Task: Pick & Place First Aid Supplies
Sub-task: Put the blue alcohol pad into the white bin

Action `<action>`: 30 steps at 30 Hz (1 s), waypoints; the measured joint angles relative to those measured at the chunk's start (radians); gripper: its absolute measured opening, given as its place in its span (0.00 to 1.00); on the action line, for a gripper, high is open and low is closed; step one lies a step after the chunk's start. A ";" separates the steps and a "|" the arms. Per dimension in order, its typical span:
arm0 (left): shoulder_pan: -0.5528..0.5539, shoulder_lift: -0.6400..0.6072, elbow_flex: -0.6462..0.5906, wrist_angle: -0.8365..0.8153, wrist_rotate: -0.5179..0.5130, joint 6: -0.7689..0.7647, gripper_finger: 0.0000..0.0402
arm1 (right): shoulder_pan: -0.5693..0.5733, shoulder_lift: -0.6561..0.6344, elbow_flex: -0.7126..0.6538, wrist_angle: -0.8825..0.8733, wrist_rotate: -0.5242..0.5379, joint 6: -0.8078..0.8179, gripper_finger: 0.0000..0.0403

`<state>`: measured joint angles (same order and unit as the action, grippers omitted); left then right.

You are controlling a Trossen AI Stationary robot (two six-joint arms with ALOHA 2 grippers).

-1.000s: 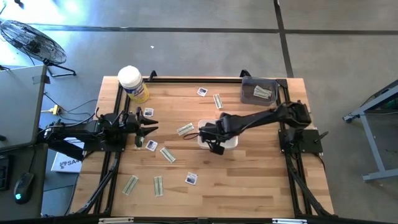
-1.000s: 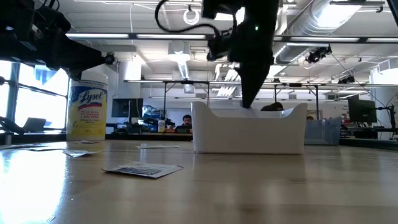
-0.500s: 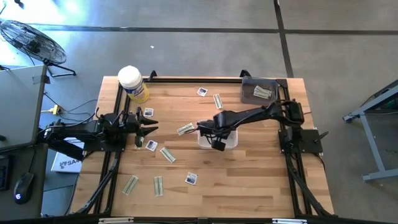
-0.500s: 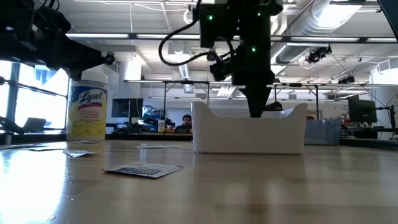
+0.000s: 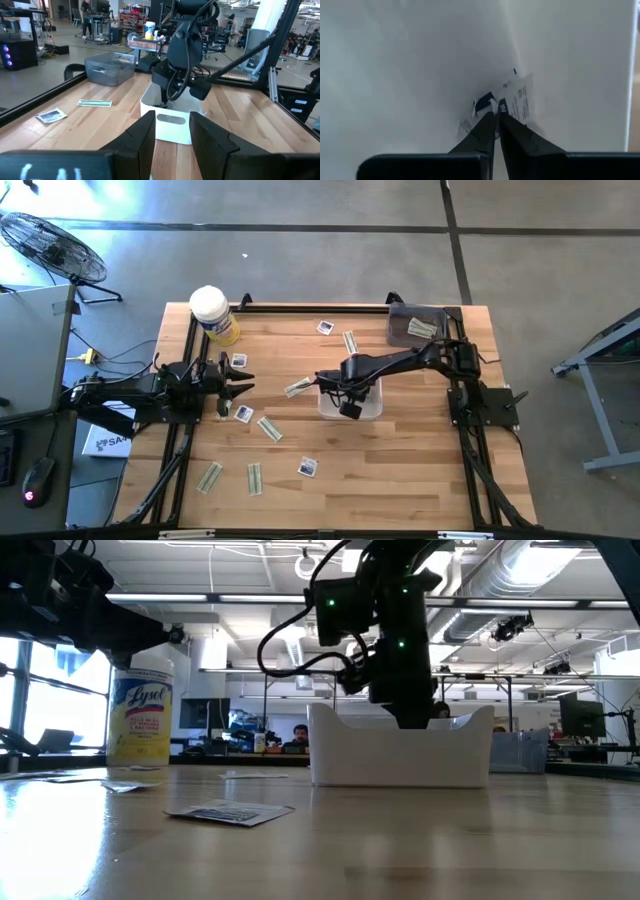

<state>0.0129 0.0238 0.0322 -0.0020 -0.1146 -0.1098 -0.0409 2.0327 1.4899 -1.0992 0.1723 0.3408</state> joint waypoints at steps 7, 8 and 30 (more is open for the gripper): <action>0.000 0.000 0.000 0.000 0.000 0.000 0.30 | 0.001 0.003 0.000 -0.055 -0.015 0.041 0.12; 0.000 0.000 0.000 0.000 0.000 0.000 0.30 | 0.001 0.003 0.000 -0.053 -0.014 0.040 0.13; 0.000 0.000 0.000 0.000 0.000 0.000 0.30 | 0.382 0.002 0.327 0.148 0.025 0.020 0.24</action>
<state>0.0130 0.0236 0.0322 -0.0019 -0.1146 -0.1097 0.3413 2.0350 1.8168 -0.9515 0.1974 0.3604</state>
